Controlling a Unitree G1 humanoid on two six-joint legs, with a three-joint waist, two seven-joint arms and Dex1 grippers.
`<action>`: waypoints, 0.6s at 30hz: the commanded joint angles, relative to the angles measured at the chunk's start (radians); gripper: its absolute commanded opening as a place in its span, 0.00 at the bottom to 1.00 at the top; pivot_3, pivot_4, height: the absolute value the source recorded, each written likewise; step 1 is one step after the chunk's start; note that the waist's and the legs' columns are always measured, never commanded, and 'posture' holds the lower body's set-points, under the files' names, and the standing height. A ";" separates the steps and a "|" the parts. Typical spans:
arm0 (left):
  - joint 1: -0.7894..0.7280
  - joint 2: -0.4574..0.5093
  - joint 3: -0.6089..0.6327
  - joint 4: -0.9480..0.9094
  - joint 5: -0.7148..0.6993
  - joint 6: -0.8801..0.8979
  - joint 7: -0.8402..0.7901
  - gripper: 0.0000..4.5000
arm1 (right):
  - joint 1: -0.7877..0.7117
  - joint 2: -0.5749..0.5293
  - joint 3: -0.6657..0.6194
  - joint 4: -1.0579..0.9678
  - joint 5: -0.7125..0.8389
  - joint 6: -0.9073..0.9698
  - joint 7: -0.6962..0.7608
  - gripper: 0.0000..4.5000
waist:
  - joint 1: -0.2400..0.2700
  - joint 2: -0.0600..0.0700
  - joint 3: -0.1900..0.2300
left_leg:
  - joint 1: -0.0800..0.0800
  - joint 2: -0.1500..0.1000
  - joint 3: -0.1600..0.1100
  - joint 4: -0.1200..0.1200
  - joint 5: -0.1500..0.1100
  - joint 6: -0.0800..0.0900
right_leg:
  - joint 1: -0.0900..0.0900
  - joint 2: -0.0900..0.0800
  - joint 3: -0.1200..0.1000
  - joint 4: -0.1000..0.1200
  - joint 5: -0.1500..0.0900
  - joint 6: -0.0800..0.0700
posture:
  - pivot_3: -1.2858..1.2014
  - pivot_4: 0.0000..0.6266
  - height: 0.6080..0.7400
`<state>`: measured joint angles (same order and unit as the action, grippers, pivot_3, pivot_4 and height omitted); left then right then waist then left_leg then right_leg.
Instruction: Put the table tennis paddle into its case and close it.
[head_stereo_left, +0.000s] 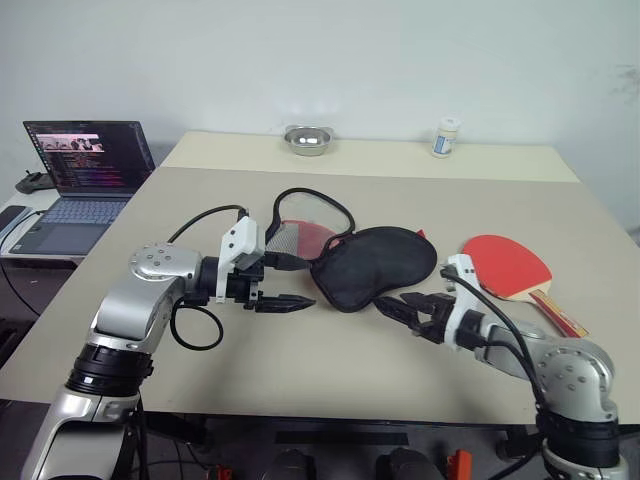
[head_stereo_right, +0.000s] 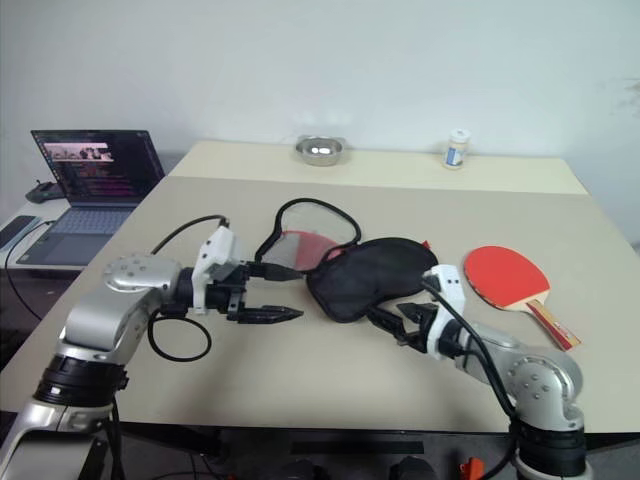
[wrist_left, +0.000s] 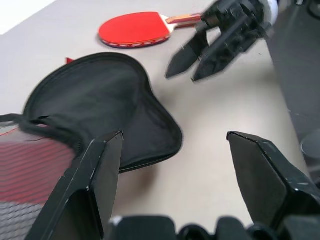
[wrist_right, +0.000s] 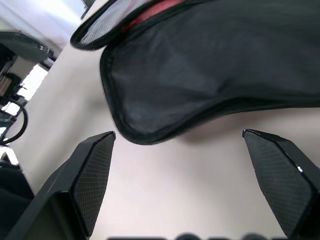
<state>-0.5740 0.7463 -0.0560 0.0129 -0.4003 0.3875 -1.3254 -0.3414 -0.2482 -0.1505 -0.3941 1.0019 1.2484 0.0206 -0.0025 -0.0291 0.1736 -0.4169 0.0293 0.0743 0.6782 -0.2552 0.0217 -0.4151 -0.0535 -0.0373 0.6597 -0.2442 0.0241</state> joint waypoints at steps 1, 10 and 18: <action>-0.033 0.008 0.025 -0.001 -0.011 -0.020 -0.004 0.80 | -0.042 0.029 0.023 0.047 -0.047 -0.029 -0.017 1.00 | 0.000 0.000 0.000 | 0.000 0.000 0.000 0.000 0.000 0.000 | 0.000 0.000 0.000 0.000 0.000 0.000 | 0.52 0.24 1.00; -0.039 0.002 0.016 -0.015 -0.010 -0.009 0.010 0.80 | -0.108 0.110 0.049 0.163 -0.140 -0.078 -0.004 1.00 | -0.001 0.000 0.000 | -0.001 0.000 0.001 0.000 0.000 0.000 | -0.001 0.000 0.000 0.001 0.000 0.000 | 0.52 0.24 1.00; -0.042 -0.003 0.022 -0.028 -0.017 0.005 0.025 0.81 | -0.150 0.103 0.033 0.178 -0.174 -0.079 0.021 0.47 | -0.002 0.000 0.000 | -0.001 0.000 0.001 0.000 0.000 0.000 | -0.002 0.000 0.001 0.001 0.000 0.000 | 0.52 0.24 1.00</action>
<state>-0.5919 0.7421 -0.0540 0.0164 -0.3995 0.3900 -1.3075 -0.4638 -0.1367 -0.0971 -0.1926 0.8200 1.1688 0.0234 -0.0041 -0.0287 0.1738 -0.4177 0.0293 0.0757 0.6778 -0.2553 0.0218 -0.4172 -0.0533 -0.0364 0.6608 -0.2442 0.0242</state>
